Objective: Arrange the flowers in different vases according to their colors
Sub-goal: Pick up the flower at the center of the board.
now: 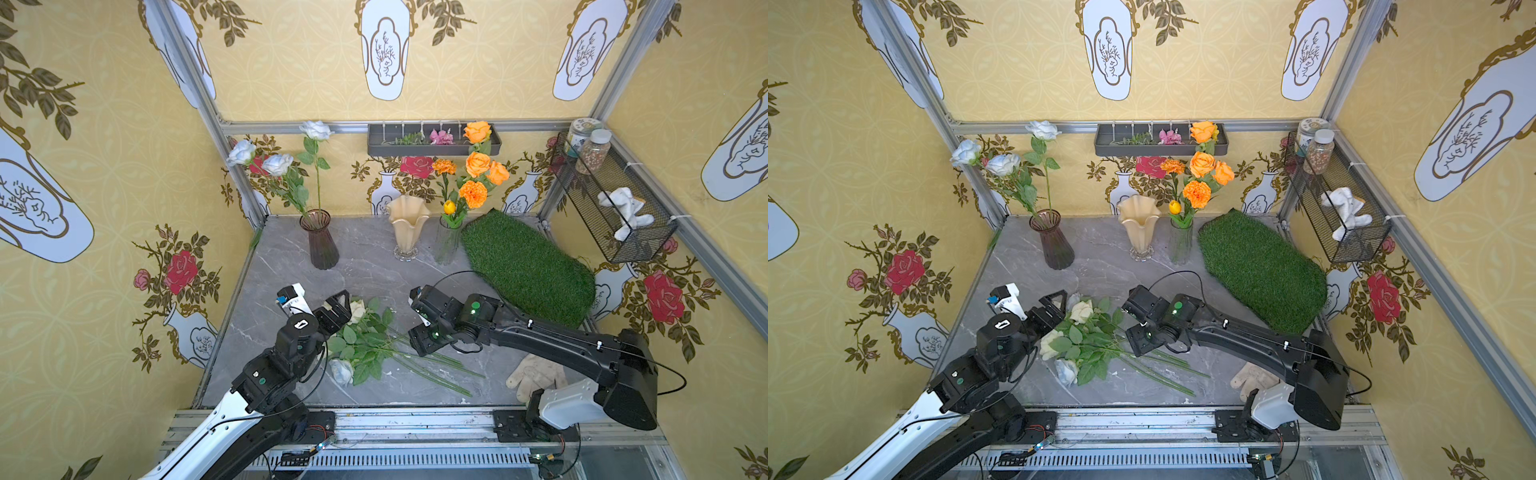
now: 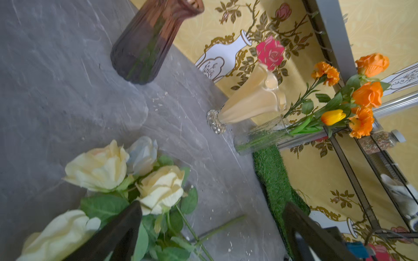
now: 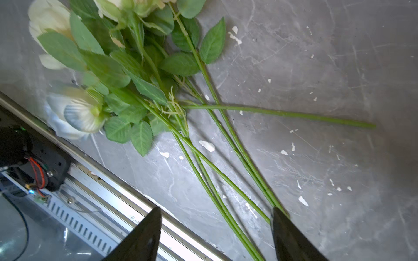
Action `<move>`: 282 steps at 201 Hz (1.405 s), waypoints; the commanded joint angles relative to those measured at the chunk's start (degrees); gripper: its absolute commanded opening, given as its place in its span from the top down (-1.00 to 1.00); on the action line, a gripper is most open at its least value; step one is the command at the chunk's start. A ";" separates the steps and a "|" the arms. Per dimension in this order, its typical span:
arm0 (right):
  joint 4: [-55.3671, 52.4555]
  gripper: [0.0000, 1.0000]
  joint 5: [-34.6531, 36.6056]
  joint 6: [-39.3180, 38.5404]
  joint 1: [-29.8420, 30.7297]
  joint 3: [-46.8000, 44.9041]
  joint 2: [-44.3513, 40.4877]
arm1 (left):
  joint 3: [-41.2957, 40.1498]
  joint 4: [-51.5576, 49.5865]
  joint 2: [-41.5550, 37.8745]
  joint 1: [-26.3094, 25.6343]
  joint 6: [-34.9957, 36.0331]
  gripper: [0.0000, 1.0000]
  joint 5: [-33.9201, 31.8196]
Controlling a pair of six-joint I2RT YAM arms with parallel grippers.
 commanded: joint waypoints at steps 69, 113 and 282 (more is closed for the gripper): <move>5.21 -0.05 -5.25 -13.08 0.82 -1.54 8.26 | -9.21 5.57 -12.34 -2.74 -6.10 -0.97 -4.87; 7.30 0.15 -3.66 -15.76 0.87 -1.20 15.55 | -10.50 5.62 -14.61 -2.72 -6.57 -1.00 -6.34; 5.73 0.93 3.42 -23.60 1.34 2.71 22.22 | -8.83 5.67 -9.92 -2.70 -7.71 -1.00 -7.78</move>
